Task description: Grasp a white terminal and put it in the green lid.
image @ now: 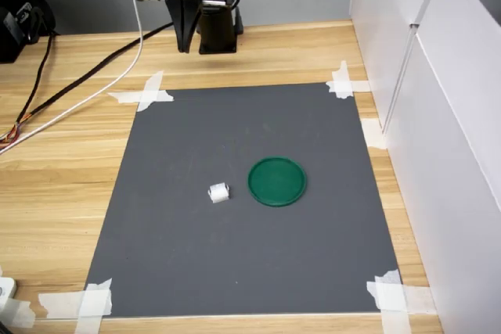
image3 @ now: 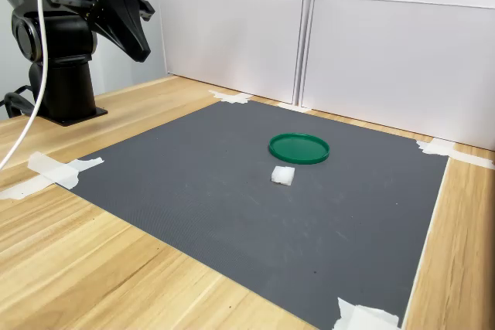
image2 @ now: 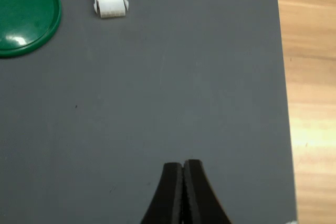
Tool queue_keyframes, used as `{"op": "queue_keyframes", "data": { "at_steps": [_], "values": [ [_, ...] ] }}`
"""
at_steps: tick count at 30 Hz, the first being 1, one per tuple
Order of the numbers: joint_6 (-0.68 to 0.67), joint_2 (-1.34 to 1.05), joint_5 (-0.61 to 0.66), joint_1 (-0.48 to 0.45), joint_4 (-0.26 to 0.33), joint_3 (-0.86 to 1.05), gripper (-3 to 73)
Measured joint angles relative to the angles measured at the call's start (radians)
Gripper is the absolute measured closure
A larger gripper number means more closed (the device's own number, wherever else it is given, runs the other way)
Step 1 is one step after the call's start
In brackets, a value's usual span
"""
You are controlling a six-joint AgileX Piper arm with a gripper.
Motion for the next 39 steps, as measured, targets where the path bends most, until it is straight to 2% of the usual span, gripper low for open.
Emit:
{"op": "queue_keyframes", "data": {
  "at_steps": [7,13,16,23,27,32,35,37,39],
  "values": [
    [-0.137,0.299,0.075,0.000,0.000,-0.181,71.7],
    [-0.314,0.511,0.179,0.000,0.004,-0.369,71.7],
    [-0.403,0.582,0.226,0.000,0.030,-0.470,71.7],
    [-0.563,0.695,0.280,0.000,0.144,-0.649,71.7],
    [-0.631,0.742,0.311,0.000,0.161,-0.719,71.7],
    [-0.640,0.823,0.402,0.000,0.165,-0.812,71.4],
    [-0.670,0.880,0.480,0.000,0.165,-0.862,68.3],
    [-0.680,0.911,0.519,0.000,0.165,-0.886,63.7],
    [-0.685,0.938,0.533,0.000,0.165,-0.903,55.6]
  ]
}}
